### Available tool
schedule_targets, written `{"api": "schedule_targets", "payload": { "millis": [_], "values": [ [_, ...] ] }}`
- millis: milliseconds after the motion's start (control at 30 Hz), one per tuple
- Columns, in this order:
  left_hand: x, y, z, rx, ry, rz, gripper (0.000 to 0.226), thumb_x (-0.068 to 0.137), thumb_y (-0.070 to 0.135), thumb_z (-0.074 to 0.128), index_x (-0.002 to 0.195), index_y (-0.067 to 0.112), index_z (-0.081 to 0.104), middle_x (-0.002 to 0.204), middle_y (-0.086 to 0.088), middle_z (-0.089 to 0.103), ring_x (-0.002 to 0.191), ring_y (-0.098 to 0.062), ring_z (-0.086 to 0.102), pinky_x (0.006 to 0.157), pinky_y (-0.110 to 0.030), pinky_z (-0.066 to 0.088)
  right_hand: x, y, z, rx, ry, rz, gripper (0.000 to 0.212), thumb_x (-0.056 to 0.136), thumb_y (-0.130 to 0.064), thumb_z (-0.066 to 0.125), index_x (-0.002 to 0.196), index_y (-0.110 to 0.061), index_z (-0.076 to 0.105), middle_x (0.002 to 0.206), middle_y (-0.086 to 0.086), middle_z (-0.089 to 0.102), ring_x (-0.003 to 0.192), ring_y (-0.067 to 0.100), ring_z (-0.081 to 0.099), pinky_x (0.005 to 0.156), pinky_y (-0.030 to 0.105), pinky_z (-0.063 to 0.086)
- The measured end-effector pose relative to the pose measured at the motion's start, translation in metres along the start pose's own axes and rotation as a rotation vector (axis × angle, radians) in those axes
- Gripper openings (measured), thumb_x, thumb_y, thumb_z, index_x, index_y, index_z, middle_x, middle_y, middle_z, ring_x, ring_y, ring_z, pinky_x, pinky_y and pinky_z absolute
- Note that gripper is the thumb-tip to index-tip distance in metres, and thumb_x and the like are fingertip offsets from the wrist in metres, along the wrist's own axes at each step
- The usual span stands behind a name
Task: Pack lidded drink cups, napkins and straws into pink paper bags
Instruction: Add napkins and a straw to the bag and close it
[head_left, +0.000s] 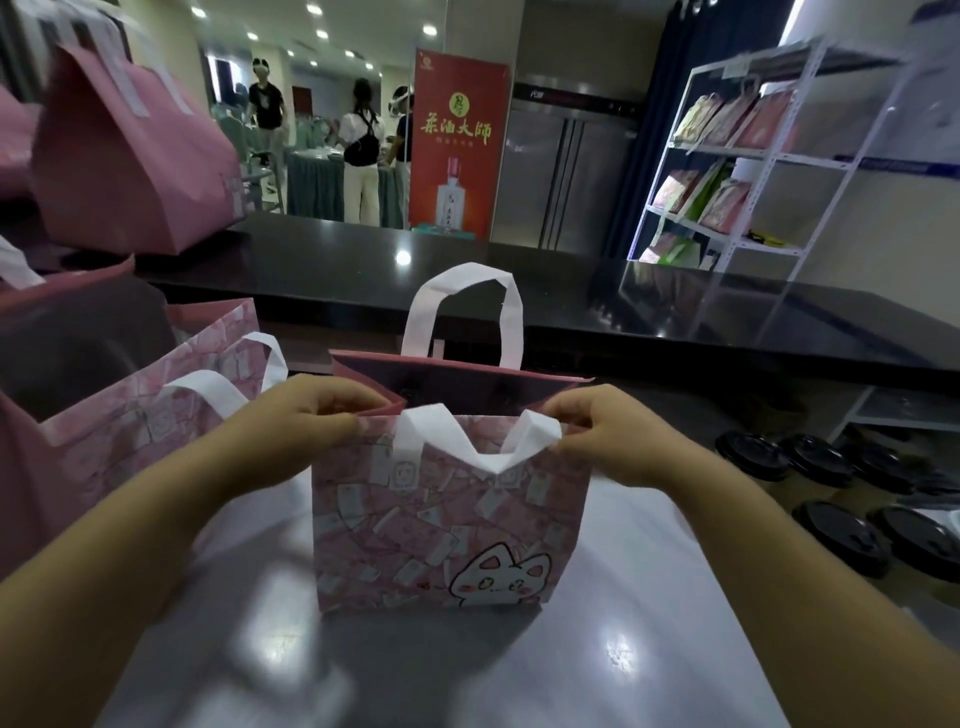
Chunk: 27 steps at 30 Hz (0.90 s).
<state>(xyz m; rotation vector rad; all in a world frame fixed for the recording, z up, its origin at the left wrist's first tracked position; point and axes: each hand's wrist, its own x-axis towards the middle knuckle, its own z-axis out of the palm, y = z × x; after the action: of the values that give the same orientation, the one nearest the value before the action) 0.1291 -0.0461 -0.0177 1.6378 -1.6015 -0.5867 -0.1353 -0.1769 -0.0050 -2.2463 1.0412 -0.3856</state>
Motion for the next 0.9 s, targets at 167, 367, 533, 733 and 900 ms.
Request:
{"api": "schedule_targets", "payload": {
  "millis": [167,367,533,733,900],
  "values": [
    [0.004,-0.001,0.005,0.464,0.134,0.052,0.023,0.088,0.024,0.055,0.104,0.037,0.064,0.095,0.016,0.041,0.092,-0.01,0.038,0.078,-0.021,0.035,0.002,-0.004,0.007,-0.46,0.149,-0.053,0.024,0.084,-0.023,0.064,0.103,-0.038,0.062,0.1,-0.01,0.035,0.094,0.014,0.037,0.079,0.028,0.049],
    [0.005,0.002,0.006,0.781,0.248,0.15,0.019,0.081,0.034,0.063,0.092,0.05,0.062,0.134,0.0,0.02,0.125,-0.026,0.005,0.104,-0.049,0.014,0.002,-0.01,0.006,-0.758,0.229,-0.136,0.021,0.079,-0.023,0.064,0.087,-0.039,0.053,0.126,-0.006,0.013,0.116,0.026,0.007,0.099,0.042,0.017],
    [0.018,0.007,-0.013,0.724,0.003,0.175,0.034,0.083,0.023,0.057,0.105,0.048,0.06,0.137,0.014,0.041,0.128,-0.017,0.034,0.106,-0.041,0.019,0.008,-0.012,-0.009,-0.649,0.068,-0.137,0.03,0.084,-0.019,0.06,0.102,-0.043,0.057,0.136,-0.012,0.043,0.117,0.014,0.034,0.099,0.04,0.011],
    [0.013,0.0,-0.012,0.539,0.054,0.277,0.04,0.077,0.005,0.064,0.103,0.035,0.064,0.101,0.02,0.052,0.087,-0.009,0.057,0.073,-0.032,0.054,0.01,-0.004,-0.003,-0.622,0.216,-0.308,0.021,0.082,-0.017,0.065,0.09,-0.033,0.055,0.09,-0.014,0.06,0.08,0.013,0.056,0.08,0.039,0.048],
    [0.01,-0.011,-0.006,0.445,0.172,0.354,0.053,0.073,0.002,0.071,0.103,0.036,0.045,0.09,0.024,0.055,0.078,-0.005,0.059,0.064,-0.031,0.055,0.01,0.006,0.003,-0.495,0.327,-0.363,0.032,0.075,-0.019,0.076,0.089,-0.026,0.048,0.074,-0.018,0.054,0.065,0.012,0.056,0.055,0.028,0.049]
  ]
}}
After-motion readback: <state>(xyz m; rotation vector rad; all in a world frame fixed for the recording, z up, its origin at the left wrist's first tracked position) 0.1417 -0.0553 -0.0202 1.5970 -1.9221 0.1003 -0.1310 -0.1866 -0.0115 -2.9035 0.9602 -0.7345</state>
